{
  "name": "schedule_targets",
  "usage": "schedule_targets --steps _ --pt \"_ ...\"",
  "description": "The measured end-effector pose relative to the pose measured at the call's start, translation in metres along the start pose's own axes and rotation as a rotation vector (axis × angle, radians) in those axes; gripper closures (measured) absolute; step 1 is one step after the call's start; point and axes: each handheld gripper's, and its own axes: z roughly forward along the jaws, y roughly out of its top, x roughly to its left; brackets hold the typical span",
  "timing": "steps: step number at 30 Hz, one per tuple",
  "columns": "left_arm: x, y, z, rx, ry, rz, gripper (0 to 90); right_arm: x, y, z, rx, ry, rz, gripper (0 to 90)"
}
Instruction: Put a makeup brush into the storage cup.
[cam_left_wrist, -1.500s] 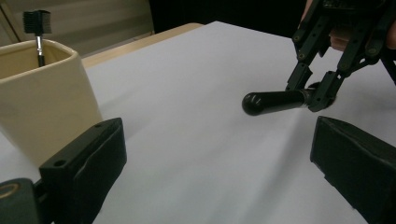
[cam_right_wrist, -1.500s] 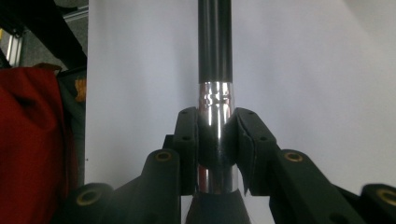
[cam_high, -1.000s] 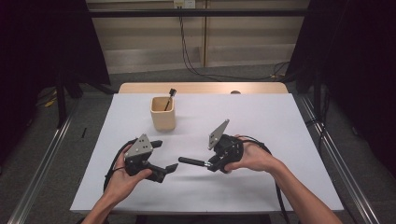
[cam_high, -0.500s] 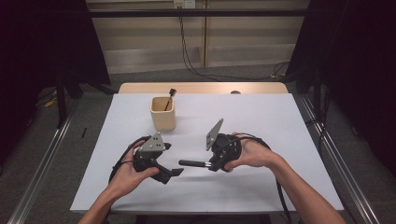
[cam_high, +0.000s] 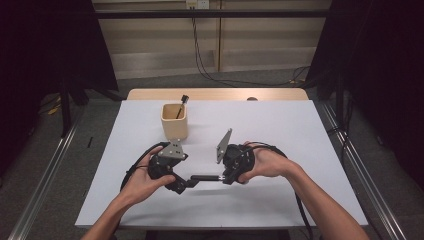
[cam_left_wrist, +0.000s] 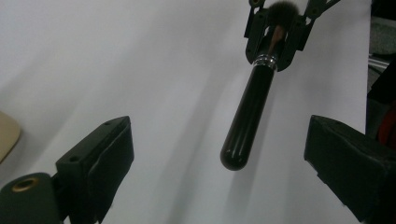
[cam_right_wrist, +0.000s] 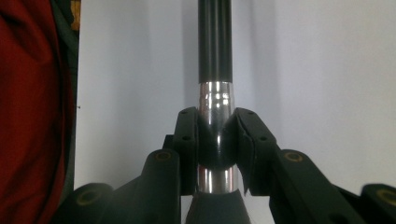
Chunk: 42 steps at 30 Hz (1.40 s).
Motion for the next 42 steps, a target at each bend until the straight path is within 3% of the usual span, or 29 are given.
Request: schedule_targets --steps 3,10,17,20,22,24,25,29,31,35,42 --pt "0.004 0.001 0.003 0.017 -0.015 -0.009 8.4 0.000 0.002 0.000 0.020 -0.006 -0.016 71.6" --pt "0.003 0.005 0.010 0.064 -0.041 0.040 8.3 0.001 0.006 -0.001 0.053 -0.012 -0.030 71.6" --pt "0.003 0.008 0.018 0.123 -0.123 0.072 8.3 0.000 0.010 0.001 0.059 -0.015 -0.053 71.6" --pt "0.000 0.008 0.024 0.146 -0.095 0.099 8.4 0.001 0.012 0.000 0.063 -0.019 -0.051 71.5" --pt "-0.001 0.007 0.025 0.153 -0.112 0.135 8.3 0.001 0.012 0.000 0.056 -0.021 -0.053 71.6" --pt "-0.001 0.008 0.027 0.168 -0.130 0.131 7.9 0.001 0.012 0.000 0.058 -0.023 -0.052 71.6" --pt "-0.001 0.008 0.027 0.159 -0.115 0.131 8.1 0.001 0.012 0.000 0.059 -0.022 -0.051 71.6" --pt "-0.001 0.009 0.029 0.165 -0.115 0.130 21.2 0.002 0.012 -0.001 0.053 -0.018 -0.053 71.5" --pt "0.001 0.009 0.031 0.162 -0.111 0.094 25.5 0.002 0.013 0.000 0.048 -0.019 -0.059 71.6" --pt "0.002 0.009 0.036 0.170 -0.132 0.082 37.8 0.003 0.014 0.002 0.049 -0.014 -0.060 71.5" --pt "0.000 0.010 0.040 0.185 -0.159 0.094 54.8 0.002 0.015 0.004 0.044 -0.018 -0.066 71.6"
